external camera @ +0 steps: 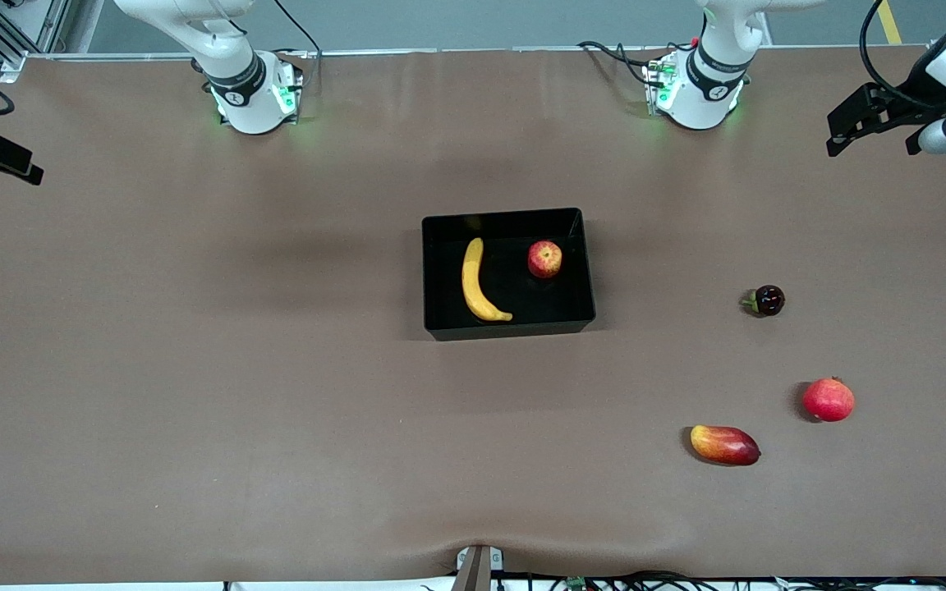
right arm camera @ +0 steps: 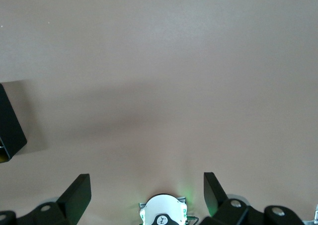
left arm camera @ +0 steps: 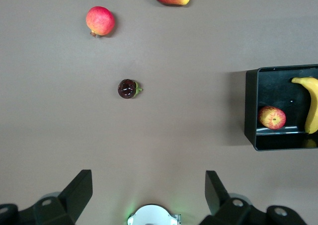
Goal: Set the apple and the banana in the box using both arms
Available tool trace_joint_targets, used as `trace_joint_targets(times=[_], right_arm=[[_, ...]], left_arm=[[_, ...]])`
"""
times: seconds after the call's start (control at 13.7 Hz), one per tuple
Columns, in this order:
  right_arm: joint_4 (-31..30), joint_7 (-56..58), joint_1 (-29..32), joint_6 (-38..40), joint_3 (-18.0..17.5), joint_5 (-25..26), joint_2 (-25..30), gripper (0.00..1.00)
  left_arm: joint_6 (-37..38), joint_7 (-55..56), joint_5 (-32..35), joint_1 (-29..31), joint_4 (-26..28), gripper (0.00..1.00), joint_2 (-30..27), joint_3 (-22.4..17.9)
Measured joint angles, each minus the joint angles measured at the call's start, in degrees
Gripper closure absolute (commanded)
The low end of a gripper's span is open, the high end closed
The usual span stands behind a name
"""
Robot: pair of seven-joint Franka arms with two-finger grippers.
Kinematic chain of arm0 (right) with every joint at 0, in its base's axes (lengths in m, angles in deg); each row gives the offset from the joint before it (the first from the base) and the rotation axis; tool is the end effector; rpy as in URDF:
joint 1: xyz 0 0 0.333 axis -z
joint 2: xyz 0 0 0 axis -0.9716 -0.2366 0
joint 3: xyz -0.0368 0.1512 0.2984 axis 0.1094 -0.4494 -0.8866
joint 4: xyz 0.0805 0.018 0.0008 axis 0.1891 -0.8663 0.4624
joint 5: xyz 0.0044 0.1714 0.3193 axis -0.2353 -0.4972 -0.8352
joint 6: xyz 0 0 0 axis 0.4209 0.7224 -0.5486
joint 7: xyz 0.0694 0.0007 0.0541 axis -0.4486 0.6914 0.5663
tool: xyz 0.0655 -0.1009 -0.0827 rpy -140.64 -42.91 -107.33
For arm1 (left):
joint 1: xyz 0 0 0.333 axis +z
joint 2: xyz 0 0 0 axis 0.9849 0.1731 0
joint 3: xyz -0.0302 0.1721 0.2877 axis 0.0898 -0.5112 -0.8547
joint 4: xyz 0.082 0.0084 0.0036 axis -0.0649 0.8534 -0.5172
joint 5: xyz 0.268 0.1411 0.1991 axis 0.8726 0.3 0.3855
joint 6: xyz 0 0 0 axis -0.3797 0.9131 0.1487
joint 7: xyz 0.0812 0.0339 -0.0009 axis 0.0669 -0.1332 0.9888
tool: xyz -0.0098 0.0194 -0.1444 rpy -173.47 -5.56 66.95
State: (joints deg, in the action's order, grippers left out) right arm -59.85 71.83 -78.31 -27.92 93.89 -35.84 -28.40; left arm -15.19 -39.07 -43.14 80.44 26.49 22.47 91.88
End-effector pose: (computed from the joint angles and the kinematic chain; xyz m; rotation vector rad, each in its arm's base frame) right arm 0.4880 -0.0290 0.6480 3.1062 -0.2051 -0.2273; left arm 0.4515 -0.0540 0.6485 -3.1154 0.0156 0.0577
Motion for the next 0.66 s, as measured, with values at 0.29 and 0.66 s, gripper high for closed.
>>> trace_joint_targets(times=[0.29,0.66], right_arm=[[-1.0,0.0,-0.9,0.7,0.0,-1.6,2.3,0.0],[-3.6,0.0,-0.9,0.1,0.1,-3.6,5.3,0.0]], left_arm=[[0.0,0.0,0.0,0.0,0.0,0.0,0.0,-0.2],[1.8,0.0,0.0,0.2,-1.2,0.0,-0.1,-0.9]])
